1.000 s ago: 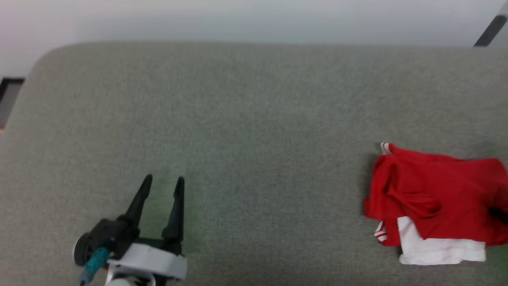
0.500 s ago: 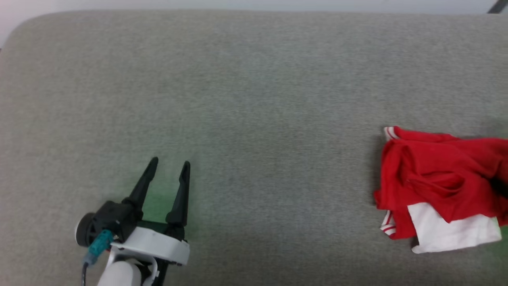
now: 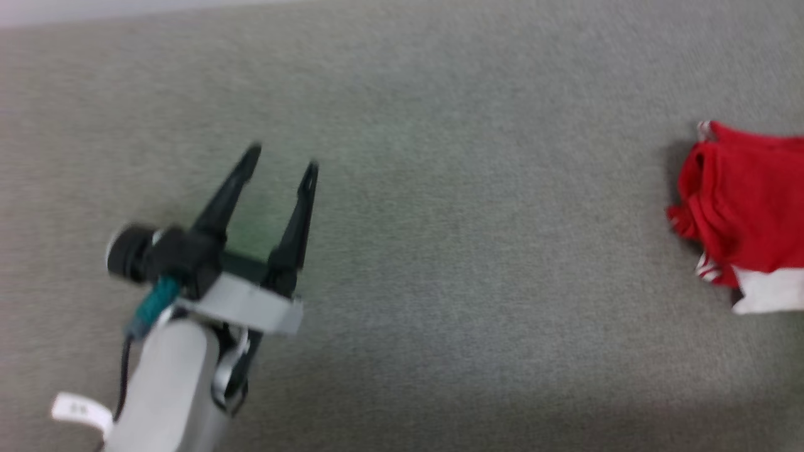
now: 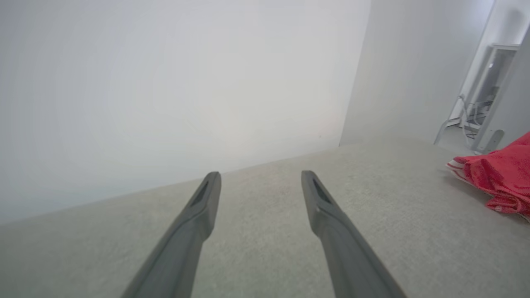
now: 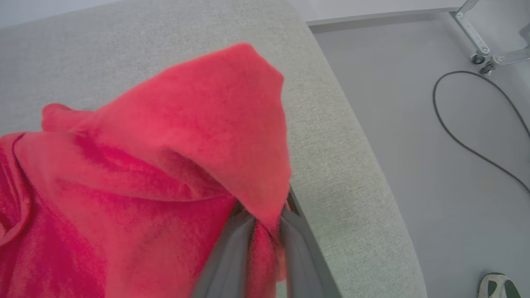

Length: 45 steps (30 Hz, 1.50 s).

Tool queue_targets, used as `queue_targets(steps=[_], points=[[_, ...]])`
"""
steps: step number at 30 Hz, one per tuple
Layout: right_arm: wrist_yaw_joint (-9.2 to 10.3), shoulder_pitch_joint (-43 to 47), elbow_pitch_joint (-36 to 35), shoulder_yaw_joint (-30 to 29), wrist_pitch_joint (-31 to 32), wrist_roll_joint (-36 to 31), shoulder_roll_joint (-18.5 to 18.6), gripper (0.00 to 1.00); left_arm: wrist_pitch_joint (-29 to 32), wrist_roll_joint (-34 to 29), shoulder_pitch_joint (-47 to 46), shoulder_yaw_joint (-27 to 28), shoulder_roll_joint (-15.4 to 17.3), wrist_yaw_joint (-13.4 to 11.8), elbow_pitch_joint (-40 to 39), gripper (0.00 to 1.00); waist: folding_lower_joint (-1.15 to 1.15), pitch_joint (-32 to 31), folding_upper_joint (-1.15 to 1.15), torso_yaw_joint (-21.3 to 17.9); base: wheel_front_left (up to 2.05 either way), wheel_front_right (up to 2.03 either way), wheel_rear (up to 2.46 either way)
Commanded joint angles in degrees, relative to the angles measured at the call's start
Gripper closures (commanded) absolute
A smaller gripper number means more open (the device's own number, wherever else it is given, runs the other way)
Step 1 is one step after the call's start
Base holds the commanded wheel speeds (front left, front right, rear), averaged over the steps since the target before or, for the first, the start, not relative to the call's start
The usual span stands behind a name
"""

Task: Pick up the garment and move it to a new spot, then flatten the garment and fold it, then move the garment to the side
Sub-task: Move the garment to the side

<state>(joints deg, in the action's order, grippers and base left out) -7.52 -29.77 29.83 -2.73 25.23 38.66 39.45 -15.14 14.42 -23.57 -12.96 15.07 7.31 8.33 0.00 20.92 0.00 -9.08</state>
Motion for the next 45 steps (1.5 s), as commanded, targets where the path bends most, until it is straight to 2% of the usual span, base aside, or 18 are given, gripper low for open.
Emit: queue_targets(steps=[1, 9, 14, 21, 28, 29, 30, 31, 32, 39, 45], points=[[0.07, -2.16, 1.17, -0.12, -1.55, -0.75, -0.02, 1.00, 0.06, 0.10, -3.13, -0.95, 0.82, 0.20, 0.34, 0.00, 0.00, 4.18, 0.00, -3.70, 0.00, 0.00, 0.00], [0.08, -12.47, 8.81, 2.70, -8.59, -8.07, 2.53, 1.00, 0.38, 0.31, -15.89, -6.15, 3.43, 0.20, 1.54, 0.00, 0.00, 9.27, 0.00, -4.27, 0.00, 0.00, 0.00], [0.08, -17.84, 14.01, 3.89, -11.43, -12.16, 3.15, 1.00, 0.68, 0.78, -19.88, -7.82, 4.47, 0.20, 1.94, 0.00, 0.00, 11.24, 0.00, -3.94, 0.00, 0.00, 0.00], [0.08, -24.59, 23.36, 4.62, -16.49, -16.50, 0.46, 1.00, 0.51, 1.27, -22.52, -8.66, 5.35, 0.20, 2.64, 0.00, 0.00, 12.43, 0.00, -3.83, 0.00, 0.00, 0.00], [0.08, -28.28, 30.97, 4.52, -21.78, -20.56, -0.28, 1.00, 0.45, 1.38, -22.64, -8.99, 6.13, 0.11, 2.20, 0.00, 0.00, 12.71, 0.00, -3.24, 0.00, 0.00, 0.00], [0.08, -28.73, 31.94, 4.35, -22.70, -21.07, -0.44, 0.87, 0.45, 1.45, -22.35, -8.97, 6.21, 0.01, 2.12, 0.00, 0.00, 12.66, 0.00, -3.26, 0.00, 0.00, 0.00], [0.08, -29.15, 32.81, 4.23, -23.41, -21.33, -0.72, 0.59, 0.46, 1.54, -22.03, -8.94, 6.36, -0.07, 2.11, 0.00, 0.00, 12.58, 0.00, -3.28, 0.00, 0.00, 0.00], [0.08, -29.52, 33.72, 4.20, -24.04, -21.81, -0.93, 0.59, 0.50, 1.51, -21.68, -9.01, 6.48, -0.19, 2.25, 0.00, 0.00, 12.42, 0.00, -3.31, 0.00, 0.00, 0.00], [0.08, -29.79, 34.36, 4.29, -24.74, -22.32, -1.11, 0.00, 0.49, 1.52, -21.32, -9.10, 6.52, -0.24, 2.44, 0.00, 0.00, 12.14, 0.00, -3.36, 0.00, 0.00, 0.00], [0.08, -30.89, 35.68, 6.65, -27.84, -22.00, -2.31, 0.00, 0.18, 2.50, -18.02, -9.39, 5.45, -0.96, 4.71, 0.00, 0.00, 7.57, 0.00, -3.53, 0.00, 0.00, 0.00], [0.08, -27.95, 32.70, 13.22, -28.11, -19.85, -5.38, 0.00, -0.03, 3.90, -12.71, -8.34, 3.90, -2.21, 7.35, 0.00, 0.00, 1.78, 0.00, -2.47, 0.00, 0.00, 0.00]])
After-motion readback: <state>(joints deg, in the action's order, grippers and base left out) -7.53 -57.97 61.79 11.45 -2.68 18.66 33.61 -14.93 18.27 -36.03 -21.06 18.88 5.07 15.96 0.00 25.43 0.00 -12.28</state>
